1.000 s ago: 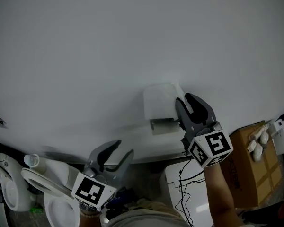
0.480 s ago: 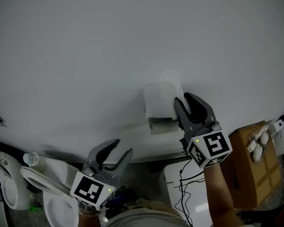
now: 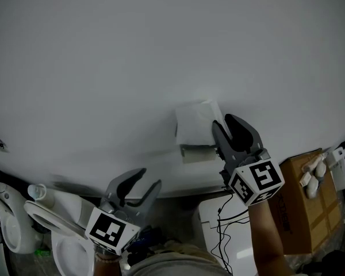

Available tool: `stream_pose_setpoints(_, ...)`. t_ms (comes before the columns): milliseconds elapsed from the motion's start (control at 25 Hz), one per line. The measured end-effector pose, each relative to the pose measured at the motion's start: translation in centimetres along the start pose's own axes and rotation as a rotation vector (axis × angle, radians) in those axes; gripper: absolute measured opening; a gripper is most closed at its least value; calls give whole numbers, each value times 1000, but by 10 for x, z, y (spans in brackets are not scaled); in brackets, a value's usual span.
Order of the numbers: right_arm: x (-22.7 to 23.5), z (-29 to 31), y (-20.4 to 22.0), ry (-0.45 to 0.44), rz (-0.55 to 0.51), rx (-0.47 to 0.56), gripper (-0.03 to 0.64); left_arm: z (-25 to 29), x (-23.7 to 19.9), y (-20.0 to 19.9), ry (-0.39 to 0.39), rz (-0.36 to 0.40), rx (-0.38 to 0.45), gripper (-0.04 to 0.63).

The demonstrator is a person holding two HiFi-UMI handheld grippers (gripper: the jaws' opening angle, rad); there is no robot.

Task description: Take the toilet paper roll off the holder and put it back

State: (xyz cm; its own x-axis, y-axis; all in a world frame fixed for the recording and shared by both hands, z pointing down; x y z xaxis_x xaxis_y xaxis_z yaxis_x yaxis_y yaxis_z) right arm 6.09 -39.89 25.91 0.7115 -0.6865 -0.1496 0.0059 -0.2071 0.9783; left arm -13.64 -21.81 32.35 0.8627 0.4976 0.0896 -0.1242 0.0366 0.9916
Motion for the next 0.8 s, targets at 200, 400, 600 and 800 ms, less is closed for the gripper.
stream_pose_setpoints(200, 0, -7, -1, -4, 5, 2, 132, 0, 5, -1, 2, -2, -2, 158)
stream_pose_setpoints(400, 0, -12, -1, -2, 19, 4, 133, 1, 7, -3, 7, -2, 3, 158)
stream_pose_setpoints(600, 1, -17, -3, 18, 35, 18, 133, 0, 9, -3, 13, -4, 1, 158)
stream_pose_setpoints(800, -3, -29, -9, 39, -4, 23, 133, -5, 12, -8, 23, 5, 11, 156)
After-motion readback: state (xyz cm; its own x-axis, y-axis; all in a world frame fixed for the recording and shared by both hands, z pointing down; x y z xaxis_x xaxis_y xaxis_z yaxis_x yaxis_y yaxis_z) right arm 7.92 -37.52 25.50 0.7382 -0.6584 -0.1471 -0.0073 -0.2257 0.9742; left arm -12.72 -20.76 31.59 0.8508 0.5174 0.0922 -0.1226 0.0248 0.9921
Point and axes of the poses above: the fingertips, and each gripper's own axes: z forward along the fingers, x to its right, y out of its underside, the point moved 9 cm from there along -z, backward along the fingers, and after that the axes turned 11 degrees about y, right-handed, at the moved point
